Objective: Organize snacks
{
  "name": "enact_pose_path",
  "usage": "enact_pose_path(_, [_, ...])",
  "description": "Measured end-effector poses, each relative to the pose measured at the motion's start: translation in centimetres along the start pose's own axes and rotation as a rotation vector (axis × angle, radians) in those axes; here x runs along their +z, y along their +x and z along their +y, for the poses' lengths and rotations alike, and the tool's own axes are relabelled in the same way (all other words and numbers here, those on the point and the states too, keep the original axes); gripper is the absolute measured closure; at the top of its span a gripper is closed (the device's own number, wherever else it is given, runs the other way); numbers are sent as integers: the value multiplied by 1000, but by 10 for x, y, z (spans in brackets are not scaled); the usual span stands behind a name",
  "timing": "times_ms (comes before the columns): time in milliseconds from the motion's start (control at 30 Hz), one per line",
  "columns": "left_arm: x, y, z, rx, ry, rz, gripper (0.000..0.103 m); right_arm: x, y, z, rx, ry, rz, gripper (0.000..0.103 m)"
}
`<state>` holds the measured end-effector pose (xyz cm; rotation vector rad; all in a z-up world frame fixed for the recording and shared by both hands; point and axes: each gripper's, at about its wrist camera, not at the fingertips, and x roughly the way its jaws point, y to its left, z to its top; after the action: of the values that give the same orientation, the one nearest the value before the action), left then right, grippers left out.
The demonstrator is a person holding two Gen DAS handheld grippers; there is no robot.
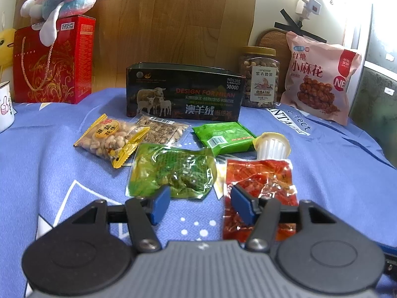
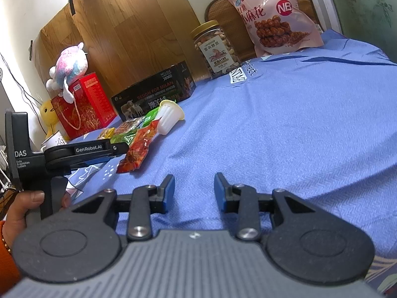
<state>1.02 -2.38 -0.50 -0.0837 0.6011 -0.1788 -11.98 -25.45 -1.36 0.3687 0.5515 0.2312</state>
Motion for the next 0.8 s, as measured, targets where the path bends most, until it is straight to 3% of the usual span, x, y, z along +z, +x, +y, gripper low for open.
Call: enact_pose_path(800, [0, 0, 2, -11, -14, -1, 44, -3, 1, 4, -14, -28, -16, 65])
